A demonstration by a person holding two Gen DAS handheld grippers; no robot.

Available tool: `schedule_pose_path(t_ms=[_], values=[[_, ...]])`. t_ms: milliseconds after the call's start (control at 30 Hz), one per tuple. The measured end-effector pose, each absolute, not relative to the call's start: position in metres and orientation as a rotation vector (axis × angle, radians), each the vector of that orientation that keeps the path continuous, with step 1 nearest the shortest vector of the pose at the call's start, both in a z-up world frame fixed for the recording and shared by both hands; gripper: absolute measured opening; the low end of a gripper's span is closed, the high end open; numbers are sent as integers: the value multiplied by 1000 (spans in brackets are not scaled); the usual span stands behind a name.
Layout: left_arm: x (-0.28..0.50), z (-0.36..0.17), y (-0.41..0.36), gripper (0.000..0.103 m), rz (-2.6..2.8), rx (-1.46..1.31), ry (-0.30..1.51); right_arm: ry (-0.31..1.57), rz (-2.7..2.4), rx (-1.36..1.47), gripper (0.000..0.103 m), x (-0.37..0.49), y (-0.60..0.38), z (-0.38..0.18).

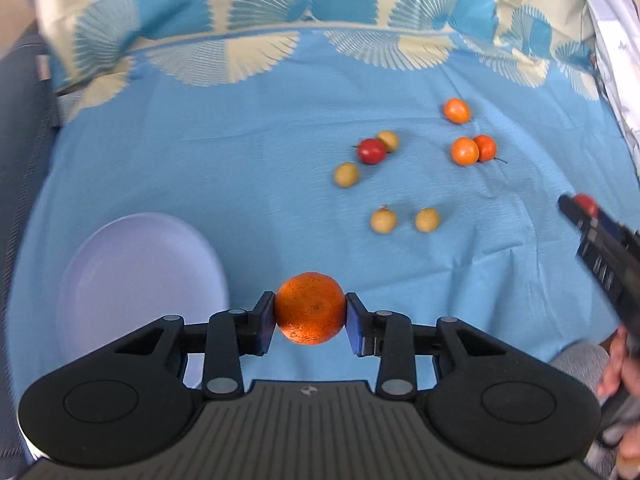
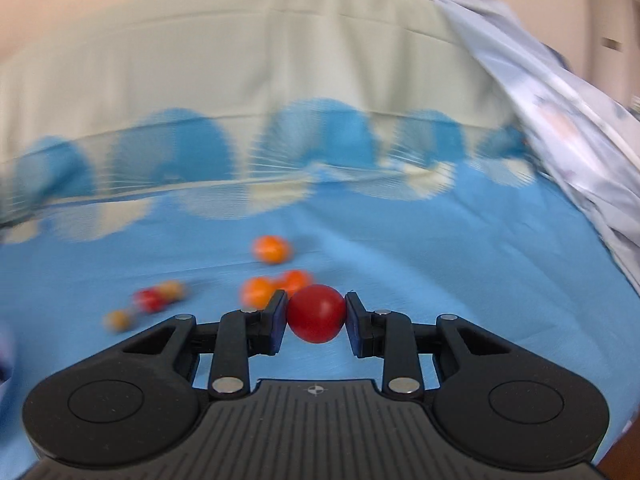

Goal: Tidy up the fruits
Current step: 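Carry the tangerine and tomato in both tools over the blue plate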

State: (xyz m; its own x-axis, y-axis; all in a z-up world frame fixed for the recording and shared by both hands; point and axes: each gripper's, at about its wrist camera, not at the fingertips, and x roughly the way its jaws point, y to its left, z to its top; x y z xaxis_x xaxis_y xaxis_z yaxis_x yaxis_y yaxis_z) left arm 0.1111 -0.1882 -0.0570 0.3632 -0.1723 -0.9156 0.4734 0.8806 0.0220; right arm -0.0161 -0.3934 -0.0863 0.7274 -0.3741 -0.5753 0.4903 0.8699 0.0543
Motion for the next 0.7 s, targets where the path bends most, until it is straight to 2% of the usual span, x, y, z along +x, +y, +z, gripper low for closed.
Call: schedule_pose_path(t_ms=[333, 700], values=[[38, -1, -86, 40, -301, 239, 1076, 590, -86, 190, 32, -56, -249, -17], [-13, 15, -6, 40, -249, 143, 1009, 579, 46, 52, 32, -96, -155, 20]])
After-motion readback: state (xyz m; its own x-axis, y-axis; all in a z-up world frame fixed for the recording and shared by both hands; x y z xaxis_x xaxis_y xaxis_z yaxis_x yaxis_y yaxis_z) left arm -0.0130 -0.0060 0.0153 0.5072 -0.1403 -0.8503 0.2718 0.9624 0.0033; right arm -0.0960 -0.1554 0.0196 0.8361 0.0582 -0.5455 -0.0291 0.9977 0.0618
